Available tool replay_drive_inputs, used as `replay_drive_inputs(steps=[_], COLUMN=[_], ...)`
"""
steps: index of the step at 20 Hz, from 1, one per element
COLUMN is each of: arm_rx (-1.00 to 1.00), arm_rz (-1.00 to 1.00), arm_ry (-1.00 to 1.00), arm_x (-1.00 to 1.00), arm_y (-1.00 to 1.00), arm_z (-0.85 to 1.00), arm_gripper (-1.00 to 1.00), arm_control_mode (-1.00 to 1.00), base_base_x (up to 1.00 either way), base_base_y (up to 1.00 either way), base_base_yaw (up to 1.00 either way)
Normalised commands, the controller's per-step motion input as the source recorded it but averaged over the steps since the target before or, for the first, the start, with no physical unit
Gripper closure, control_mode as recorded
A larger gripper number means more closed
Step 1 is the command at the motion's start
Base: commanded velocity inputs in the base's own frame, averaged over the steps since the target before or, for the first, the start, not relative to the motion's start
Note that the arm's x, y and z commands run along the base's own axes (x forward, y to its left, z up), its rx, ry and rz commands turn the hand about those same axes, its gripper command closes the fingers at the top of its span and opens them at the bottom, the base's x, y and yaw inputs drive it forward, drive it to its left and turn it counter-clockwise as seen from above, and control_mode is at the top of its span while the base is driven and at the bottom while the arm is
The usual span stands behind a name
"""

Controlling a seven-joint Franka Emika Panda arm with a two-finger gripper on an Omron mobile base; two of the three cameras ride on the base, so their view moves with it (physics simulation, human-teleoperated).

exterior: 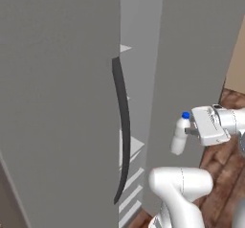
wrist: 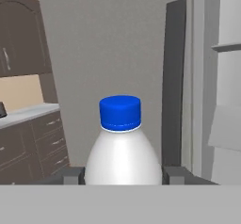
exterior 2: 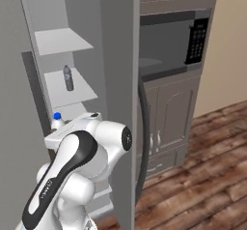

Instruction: Take the bottled waters from the counter and place them in the freezer to freeze. Close the freezer door after placing the bottles.

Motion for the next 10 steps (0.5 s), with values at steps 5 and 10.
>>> replay_drive_inputs(steps=[5, 10], arm_rx=[0.00, 0.00], arm_rz=[0.00, 0.00], arm_ry=[0.00, 0.00], arm_x=[0.00, 0.00], arm_y=[0.00, 0.00], arm_z=[0.00, 0.00], arm_gripper=[1.00, 1.00], arm_control_mode=[1.00, 1.00], base_base_x=[0.61, 0.48], base_base_y=[-0.01, -0.19], base_base_yaw=[0.06, 0.12])
